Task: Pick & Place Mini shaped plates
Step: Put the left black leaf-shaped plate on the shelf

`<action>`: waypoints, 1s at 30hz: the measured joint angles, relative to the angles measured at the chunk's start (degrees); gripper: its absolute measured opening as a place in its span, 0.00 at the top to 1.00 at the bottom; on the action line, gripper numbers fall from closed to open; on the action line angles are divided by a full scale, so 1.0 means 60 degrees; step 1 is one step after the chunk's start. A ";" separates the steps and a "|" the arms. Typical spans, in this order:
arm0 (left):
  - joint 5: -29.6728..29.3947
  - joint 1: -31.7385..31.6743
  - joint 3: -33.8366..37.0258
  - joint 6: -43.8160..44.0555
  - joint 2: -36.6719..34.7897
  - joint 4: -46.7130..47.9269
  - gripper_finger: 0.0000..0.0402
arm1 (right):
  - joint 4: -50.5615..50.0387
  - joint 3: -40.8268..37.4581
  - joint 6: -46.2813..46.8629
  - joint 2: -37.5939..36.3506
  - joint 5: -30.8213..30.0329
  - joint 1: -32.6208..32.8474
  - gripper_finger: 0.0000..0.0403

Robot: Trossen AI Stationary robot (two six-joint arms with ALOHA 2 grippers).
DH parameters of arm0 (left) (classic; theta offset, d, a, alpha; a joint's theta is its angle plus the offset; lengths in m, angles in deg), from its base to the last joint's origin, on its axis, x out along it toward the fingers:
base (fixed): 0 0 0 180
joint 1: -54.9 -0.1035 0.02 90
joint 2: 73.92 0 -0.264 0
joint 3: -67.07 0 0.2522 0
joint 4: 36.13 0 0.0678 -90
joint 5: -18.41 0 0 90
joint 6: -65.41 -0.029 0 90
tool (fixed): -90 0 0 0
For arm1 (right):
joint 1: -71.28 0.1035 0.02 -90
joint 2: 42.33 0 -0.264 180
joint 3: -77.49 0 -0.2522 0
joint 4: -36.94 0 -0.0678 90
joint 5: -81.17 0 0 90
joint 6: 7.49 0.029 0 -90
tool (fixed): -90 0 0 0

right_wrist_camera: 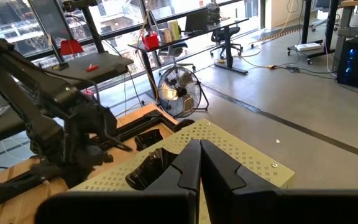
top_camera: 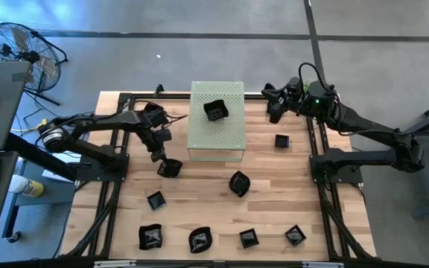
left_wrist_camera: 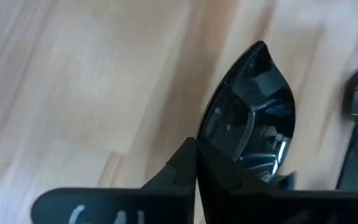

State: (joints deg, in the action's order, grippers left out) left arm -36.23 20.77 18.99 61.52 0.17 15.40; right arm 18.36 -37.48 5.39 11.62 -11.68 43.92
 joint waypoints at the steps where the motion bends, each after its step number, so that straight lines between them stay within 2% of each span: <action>1: 0.0027 0.0000 0.0000 -0.0003 -0.0213 -0.0008 1.00 | 0.0004 0.0000 0.0003 0.0000 0.0003 0.0004 0.99; 7: -0.0221 -0.0021 -0.0007 0.0108 -0.1619 -0.0030 1.00 | 0.0001 0.0000 0.0018 0.0000 0.0001 0.0002 0.99; 13: -0.0274 -0.0591 -0.0011 0.0118 -0.2729 -0.0045 1.00 | 0.0001 0.0000 0.0018 0.0000 0.0004 0.0001 1.00; 22: 0.0744 -0.0998 -0.0057 -0.0141 -0.4662 -0.0049 1.00 | 0.0000 0.0000 0.0023 0.0000 0.0004 0.0002 0.99; 26: 0.0819 -0.0998 -0.0741 -0.0051 -0.4973 0.0060 1.00 | 0.0000 0.0000 0.0022 -0.0001 0.0004 0.0000 1.00; 30: 0.0476 -0.1002 -0.2060 -0.0025 -0.4687 0.0010 1.00 | 0.0000 0.0000 0.0022 -0.0004 0.0000 0.0004 0.99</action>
State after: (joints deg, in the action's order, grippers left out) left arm -33.37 14.76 6.63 61.37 -27.95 15.46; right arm 18.36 -37.48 5.52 11.60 -11.68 43.95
